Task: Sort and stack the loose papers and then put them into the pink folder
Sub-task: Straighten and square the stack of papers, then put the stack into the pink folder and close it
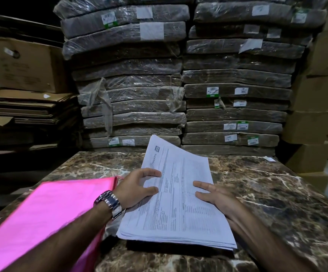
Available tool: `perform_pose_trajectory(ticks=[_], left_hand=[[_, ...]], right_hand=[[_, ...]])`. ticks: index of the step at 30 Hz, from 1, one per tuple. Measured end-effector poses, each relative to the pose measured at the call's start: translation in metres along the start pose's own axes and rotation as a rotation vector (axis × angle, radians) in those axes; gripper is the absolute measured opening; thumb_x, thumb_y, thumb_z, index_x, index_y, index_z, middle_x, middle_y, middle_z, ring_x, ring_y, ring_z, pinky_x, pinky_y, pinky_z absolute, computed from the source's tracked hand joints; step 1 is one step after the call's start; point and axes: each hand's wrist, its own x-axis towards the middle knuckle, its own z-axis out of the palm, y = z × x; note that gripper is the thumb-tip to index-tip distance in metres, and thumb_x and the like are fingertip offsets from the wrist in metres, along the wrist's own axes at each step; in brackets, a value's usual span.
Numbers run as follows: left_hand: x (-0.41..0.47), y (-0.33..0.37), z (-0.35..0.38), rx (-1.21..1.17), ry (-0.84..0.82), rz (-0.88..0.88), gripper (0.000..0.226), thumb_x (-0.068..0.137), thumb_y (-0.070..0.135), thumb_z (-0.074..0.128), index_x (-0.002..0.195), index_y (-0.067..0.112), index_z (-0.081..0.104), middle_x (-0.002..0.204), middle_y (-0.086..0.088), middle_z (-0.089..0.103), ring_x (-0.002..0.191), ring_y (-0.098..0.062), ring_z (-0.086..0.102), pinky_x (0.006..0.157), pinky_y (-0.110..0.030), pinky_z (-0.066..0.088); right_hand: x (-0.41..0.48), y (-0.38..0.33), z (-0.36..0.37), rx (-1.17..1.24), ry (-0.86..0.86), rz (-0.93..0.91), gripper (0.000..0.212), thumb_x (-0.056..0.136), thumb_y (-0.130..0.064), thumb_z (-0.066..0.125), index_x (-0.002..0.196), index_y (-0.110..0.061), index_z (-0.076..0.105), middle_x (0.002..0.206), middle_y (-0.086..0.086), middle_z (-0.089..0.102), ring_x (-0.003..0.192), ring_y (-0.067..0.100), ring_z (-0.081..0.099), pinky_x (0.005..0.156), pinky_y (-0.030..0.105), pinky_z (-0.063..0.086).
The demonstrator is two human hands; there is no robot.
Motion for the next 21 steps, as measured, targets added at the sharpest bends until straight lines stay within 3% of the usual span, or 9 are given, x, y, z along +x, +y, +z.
perform_pose_trajectory(ticks=[2, 8, 10, 12, 14, 17, 21], left_hand=[[-0.011, -0.002, -0.007, 0.163, 0.074, 0.071, 0.036, 0.082, 0.014, 0.071, 0.115, 0.025, 0.062, 0.119, 0.021, 0.057, 0.108, 0.003, 0.055, 0.082, -0.002, 0.043], [-0.039, -0.016, -0.031, 0.318, 0.113, 0.082, 0.049, 0.078, 0.03, 0.074, 0.124, 0.031, 0.055, 0.128, 0.02, 0.053, 0.117, 0.001, 0.05, 0.1, -0.022, 0.041], [-0.047, -0.023, -0.039, 0.366, 0.111, 0.041, 0.058, 0.079, 0.038, 0.072, 0.13, 0.034, 0.046, 0.124, 0.018, 0.054, 0.108, -0.002, 0.054, 0.092, -0.022, 0.045], [-0.052, -0.029, -0.047, 0.477, 0.148, 0.021, 0.045, 0.085, 0.037, 0.066, 0.125, 0.034, 0.048, 0.104, 0.011, 0.063, 0.084, -0.002, 0.059, 0.076, -0.02, 0.048], [-0.052, -0.037, -0.058, 0.729, 0.189, 0.047, 0.028, 0.091, 0.03, 0.056, 0.119, 0.027, 0.056, 0.098, 0.004, 0.067, 0.082, -0.01, 0.061, 0.076, -0.028, 0.049], [-0.048, -0.046, -0.071, 1.033, 0.077, -0.044, 0.039, 0.093, 0.025, 0.045, 0.132, 0.029, 0.045, 0.12, -0.001, 0.061, 0.108, -0.022, 0.058, 0.087, -0.034, 0.048], [-0.037, -0.046, -0.079, 1.215, -0.092, -0.104, 0.054, 0.09, 0.025, 0.048, 0.141, 0.034, 0.032, 0.124, -0.004, 0.059, 0.11, -0.024, 0.057, 0.085, -0.035, 0.05]], right_hand=[[-0.001, 0.003, 0.008, -0.067, 0.007, -0.045, 0.032, 0.085, 0.005, 0.065, 0.112, -0.012, 0.068, 0.095, 0.016, 0.076, 0.078, 0.034, 0.074, 0.056, 0.037, 0.059], [-0.001, 0.012, 0.028, -0.275, -0.008, -0.115, 0.036, 0.082, 0.005, 0.07, 0.106, -0.022, 0.07, 0.103, 0.0, 0.071, 0.076, 0.021, 0.076, 0.058, 0.029, 0.058], [-0.001, 0.014, 0.031, -0.306, 0.009, -0.115, 0.037, 0.081, 0.005, 0.071, 0.105, -0.023, 0.071, 0.104, -0.002, 0.069, 0.077, 0.022, 0.075, 0.059, 0.029, 0.058], [-0.002, 0.015, 0.032, -0.314, 0.033, -0.122, 0.038, 0.08, 0.007, 0.071, 0.105, -0.021, 0.071, 0.102, -0.002, 0.069, 0.072, 0.018, 0.075, 0.054, 0.024, 0.056], [-0.003, 0.015, 0.032, -0.317, 0.042, -0.124, 0.036, 0.081, 0.008, 0.069, 0.105, -0.019, 0.07, 0.098, -0.004, 0.068, 0.066, 0.012, 0.074, 0.05, 0.02, 0.054], [-0.005, 0.015, 0.031, -0.327, 0.047, -0.121, 0.036, 0.082, 0.01, 0.068, 0.108, -0.016, 0.069, 0.092, -0.008, 0.065, 0.061, 0.005, 0.069, 0.045, 0.015, 0.05], [-0.005, 0.015, 0.031, -0.337, 0.071, -0.105, 0.038, 0.082, 0.009, 0.068, 0.11, -0.016, 0.07, 0.101, 0.0, 0.069, 0.07, 0.02, 0.074, 0.05, 0.022, 0.054]])
